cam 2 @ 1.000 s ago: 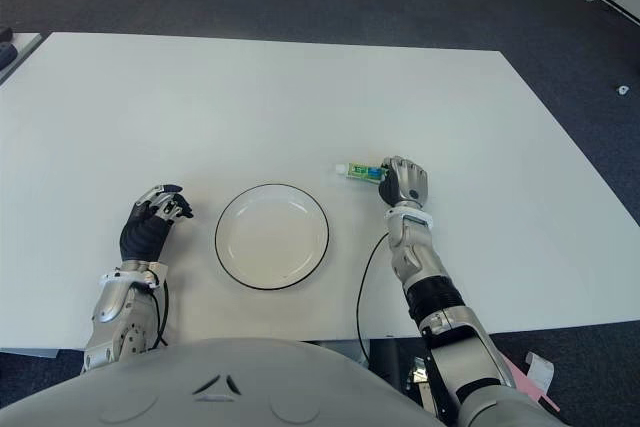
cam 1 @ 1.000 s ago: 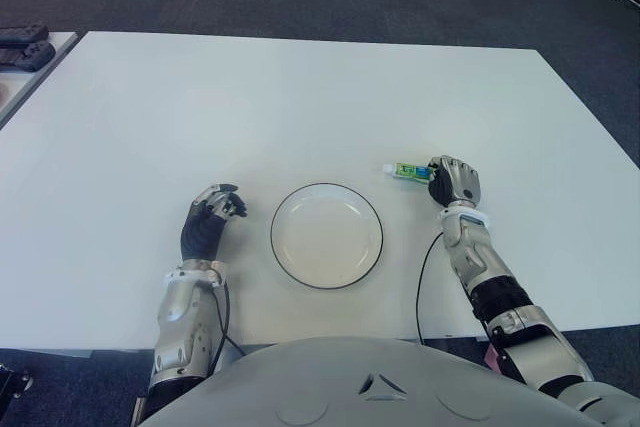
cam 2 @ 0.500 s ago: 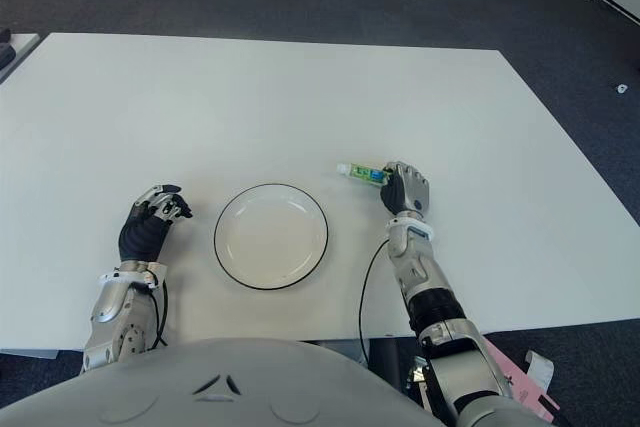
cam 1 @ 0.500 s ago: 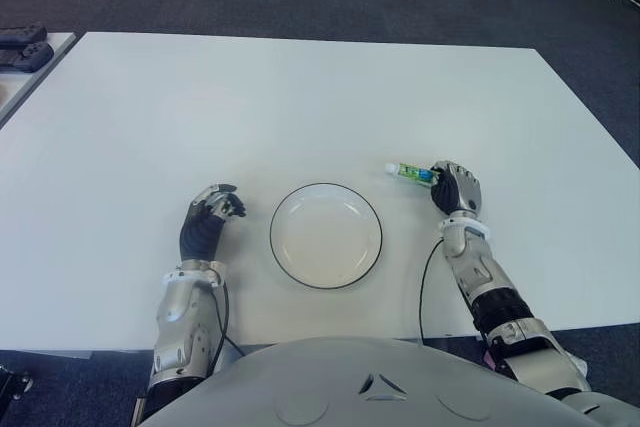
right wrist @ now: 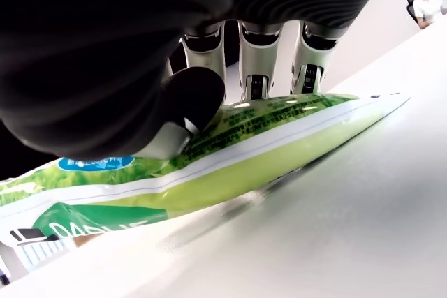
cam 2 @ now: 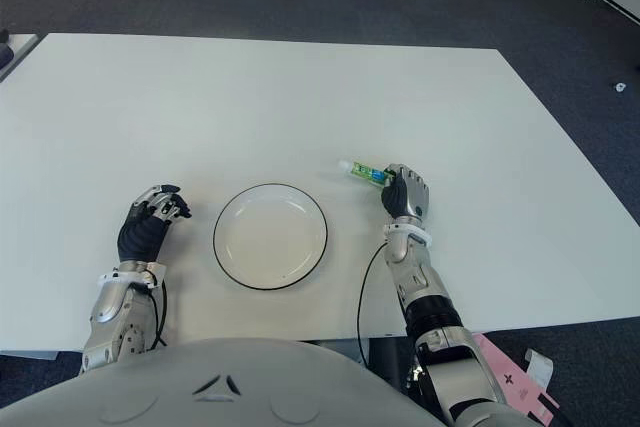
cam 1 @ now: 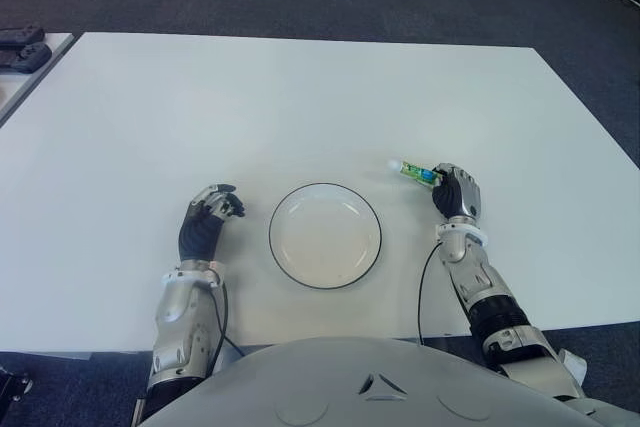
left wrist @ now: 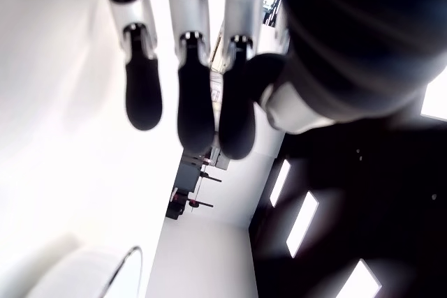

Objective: Put the toothpaste on the table into the plate.

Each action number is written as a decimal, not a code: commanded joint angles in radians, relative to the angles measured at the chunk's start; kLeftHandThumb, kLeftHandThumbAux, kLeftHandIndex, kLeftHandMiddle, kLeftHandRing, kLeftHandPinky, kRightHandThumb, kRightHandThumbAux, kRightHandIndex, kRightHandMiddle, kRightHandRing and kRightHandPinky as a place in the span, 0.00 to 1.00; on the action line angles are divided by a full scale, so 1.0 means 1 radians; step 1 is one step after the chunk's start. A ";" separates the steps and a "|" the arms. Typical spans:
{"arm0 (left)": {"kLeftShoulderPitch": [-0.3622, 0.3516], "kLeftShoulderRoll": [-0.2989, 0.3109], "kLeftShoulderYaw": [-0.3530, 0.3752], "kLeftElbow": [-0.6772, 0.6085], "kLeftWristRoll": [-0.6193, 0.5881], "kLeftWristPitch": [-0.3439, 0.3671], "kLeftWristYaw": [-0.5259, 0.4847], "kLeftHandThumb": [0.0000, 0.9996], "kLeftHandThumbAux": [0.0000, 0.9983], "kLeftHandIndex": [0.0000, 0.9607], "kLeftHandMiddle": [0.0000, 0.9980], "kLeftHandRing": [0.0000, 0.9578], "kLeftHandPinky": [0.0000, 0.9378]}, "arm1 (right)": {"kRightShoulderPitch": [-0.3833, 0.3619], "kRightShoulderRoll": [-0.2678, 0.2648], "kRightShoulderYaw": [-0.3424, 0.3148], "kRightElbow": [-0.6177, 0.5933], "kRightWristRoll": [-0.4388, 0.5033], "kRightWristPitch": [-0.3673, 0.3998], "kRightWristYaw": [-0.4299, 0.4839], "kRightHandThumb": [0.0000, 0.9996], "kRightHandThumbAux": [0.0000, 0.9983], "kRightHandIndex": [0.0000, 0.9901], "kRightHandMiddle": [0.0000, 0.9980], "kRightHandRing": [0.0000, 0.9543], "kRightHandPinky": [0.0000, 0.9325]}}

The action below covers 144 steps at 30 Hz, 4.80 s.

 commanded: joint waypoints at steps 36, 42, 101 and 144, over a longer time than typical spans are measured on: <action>0.005 0.002 -0.011 0.053 0.031 0.032 0.009 0.72 0.72 0.45 0.58 0.59 0.57 | 0.087 0.178 -0.045 -0.306 0.210 -0.066 0.255 0.95 0.65 0.45 0.46 0.53 0.62; 0.003 0.002 -0.011 0.056 0.034 0.028 0.006 0.72 0.72 0.45 0.57 0.58 0.57 | 0.122 0.205 -0.008 -0.421 0.185 -0.037 0.287 0.95 0.65 0.45 0.46 0.53 0.60; -0.003 -0.012 -0.029 0.058 0.045 0.013 0.025 0.71 0.72 0.45 0.58 0.59 0.57 | -0.067 -0.294 0.159 -0.402 -0.326 0.096 0.806 0.60 0.17 0.00 0.00 0.00 0.00; 0.016 -0.035 -0.036 0.059 0.055 -0.024 0.032 0.72 0.72 0.45 0.59 0.60 0.58 | -0.326 -0.432 0.374 -0.097 -0.466 -0.189 0.801 0.63 0.15 0.00 0.00 0.00 0.00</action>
